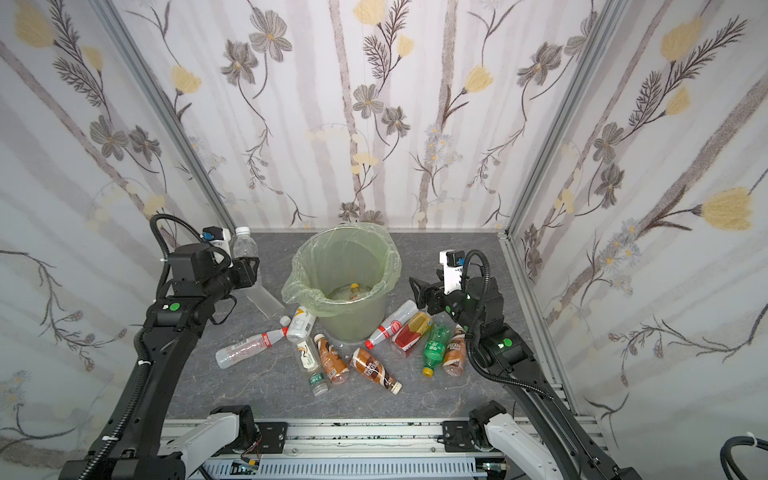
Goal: Put the plastic bottles in the bin
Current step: 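Lift the water bottle with the left gripper and carry it over the bin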
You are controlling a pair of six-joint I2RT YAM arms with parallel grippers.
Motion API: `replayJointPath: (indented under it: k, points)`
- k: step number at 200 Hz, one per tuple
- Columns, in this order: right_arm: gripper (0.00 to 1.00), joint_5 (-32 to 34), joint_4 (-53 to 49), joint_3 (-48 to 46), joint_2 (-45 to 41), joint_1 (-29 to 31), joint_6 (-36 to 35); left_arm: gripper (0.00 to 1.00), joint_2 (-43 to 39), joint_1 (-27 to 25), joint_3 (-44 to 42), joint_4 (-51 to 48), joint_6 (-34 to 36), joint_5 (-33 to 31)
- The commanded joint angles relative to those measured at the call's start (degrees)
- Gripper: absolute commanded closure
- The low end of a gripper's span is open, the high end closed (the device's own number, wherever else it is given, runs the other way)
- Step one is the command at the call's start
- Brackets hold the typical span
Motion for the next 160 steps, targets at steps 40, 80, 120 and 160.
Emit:
replayJointPath:
  k: [40,80,120,160]
  points:
    - [0.14,1.5,-0.4,-0.5,-0.6,0.1,1.6,0.53,3.0,-4.8,7.7,2.9,-9.6,13.0]
    - [0.15,1.3,-0.2,-0.8,-0.7,0.1,2.5,0.52,5.0,-10.9,11.6,6.9,-14.2,12.9]
    - [0.15,1.0,-0.4,-0.8,-0.7,0.0,3.2,0.52,7.3,-19.1,10.6,11.6,-19.8,8.2]
    - [0.15,1.1,-0.3,-1.1,-0.9,0.1,3.6,0.50,6.9,-25.5,5.8,14.4,-23.2,2.0]
